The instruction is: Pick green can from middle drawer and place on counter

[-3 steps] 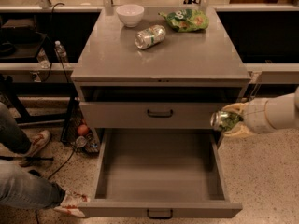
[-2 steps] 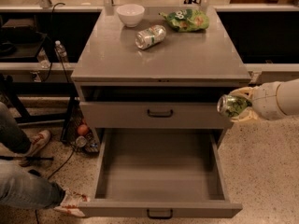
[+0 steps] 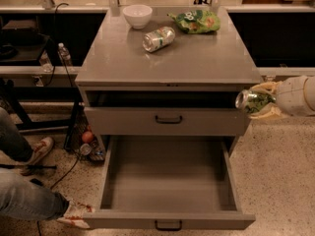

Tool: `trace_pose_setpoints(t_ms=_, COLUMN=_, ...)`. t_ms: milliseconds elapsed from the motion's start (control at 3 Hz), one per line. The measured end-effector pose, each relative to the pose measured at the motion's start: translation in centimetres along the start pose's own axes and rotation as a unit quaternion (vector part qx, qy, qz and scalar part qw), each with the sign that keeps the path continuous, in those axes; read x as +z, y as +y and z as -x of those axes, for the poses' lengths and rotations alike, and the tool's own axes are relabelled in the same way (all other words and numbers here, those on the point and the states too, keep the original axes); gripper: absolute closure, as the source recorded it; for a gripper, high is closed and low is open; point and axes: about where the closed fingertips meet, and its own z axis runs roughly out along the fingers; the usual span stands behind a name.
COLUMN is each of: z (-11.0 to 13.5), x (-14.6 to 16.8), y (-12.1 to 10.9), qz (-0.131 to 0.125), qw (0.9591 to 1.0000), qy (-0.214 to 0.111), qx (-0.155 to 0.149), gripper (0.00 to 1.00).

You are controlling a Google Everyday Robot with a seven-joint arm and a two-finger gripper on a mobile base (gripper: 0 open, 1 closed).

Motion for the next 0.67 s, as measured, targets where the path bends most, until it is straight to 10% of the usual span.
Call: trace_pose_setpoints(t_ms=667, z=-0.4, x=-2.3, y=-7.0, qz=0.019, qw=0.9988, qy=-0.040, qx=0.020, gripper=1.00)
